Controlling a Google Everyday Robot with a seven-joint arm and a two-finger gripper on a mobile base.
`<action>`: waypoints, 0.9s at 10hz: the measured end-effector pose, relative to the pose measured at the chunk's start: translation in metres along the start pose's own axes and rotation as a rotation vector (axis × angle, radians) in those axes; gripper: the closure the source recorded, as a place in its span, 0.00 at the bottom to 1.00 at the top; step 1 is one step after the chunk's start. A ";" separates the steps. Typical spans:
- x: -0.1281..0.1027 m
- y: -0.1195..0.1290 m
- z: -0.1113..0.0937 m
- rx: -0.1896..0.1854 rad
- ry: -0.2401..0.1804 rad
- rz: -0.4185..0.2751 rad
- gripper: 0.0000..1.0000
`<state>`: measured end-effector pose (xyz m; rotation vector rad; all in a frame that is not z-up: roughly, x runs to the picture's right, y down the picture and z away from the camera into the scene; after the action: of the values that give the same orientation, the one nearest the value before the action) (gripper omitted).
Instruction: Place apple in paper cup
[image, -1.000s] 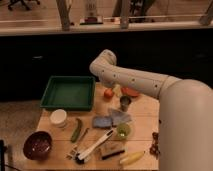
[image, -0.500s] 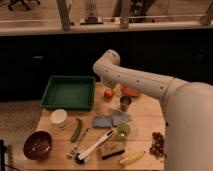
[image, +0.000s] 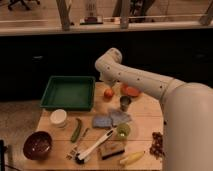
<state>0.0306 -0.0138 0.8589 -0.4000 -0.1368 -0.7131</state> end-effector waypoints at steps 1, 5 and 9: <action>-0.002 -0.004 0.004 0.002 -0.012 0.004 0.20; -0.001 -0.005 0.022 -0.003 -0.058 0.031 0.20; -0.001 -0.001 0.047 -0.027 -0.091 0.046 0.20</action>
<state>0.0304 0.0052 0.9021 -0.4607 -0.2032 -0.6517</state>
